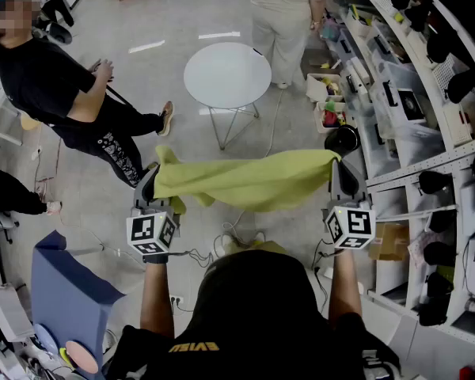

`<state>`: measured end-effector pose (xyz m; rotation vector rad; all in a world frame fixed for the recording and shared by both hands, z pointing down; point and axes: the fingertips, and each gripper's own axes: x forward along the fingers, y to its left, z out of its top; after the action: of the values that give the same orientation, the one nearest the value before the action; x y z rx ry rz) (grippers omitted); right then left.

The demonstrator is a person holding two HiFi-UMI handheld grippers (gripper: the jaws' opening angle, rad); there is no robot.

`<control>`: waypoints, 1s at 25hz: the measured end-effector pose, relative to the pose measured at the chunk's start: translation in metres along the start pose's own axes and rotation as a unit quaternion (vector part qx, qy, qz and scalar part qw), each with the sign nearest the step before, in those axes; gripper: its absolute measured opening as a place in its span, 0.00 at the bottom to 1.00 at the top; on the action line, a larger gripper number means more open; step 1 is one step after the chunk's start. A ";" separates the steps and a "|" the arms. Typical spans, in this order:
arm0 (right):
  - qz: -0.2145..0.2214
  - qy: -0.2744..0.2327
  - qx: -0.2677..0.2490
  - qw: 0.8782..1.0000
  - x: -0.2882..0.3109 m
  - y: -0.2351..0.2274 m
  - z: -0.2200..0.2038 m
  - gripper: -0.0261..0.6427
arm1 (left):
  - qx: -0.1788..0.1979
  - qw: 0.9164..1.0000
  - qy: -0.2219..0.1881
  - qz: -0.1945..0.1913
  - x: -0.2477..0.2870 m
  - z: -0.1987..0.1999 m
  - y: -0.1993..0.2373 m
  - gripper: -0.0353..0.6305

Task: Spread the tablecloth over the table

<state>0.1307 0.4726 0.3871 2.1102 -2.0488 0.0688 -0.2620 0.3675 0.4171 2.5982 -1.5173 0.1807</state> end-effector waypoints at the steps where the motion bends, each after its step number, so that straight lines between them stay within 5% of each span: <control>1: -0.001 0.000 -0.002 1.000 0.000 -0.004 -0.002 0.05 | 0.001 1.000 -0.002 -0.002 0.004 0.002 -0.004 0.08; 25: 0.026 -0.028 0.009 0.999 0.007 -0.041 0.006 0.05 | 0.021 1.000 -0.009 0.018 0.006 0.021 -0.038 0.08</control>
<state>0.1712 0.4655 0.3778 2.0935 -2.1423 0.0370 -0.2244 0.3770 0.3954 2.6127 -1.5832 0.1966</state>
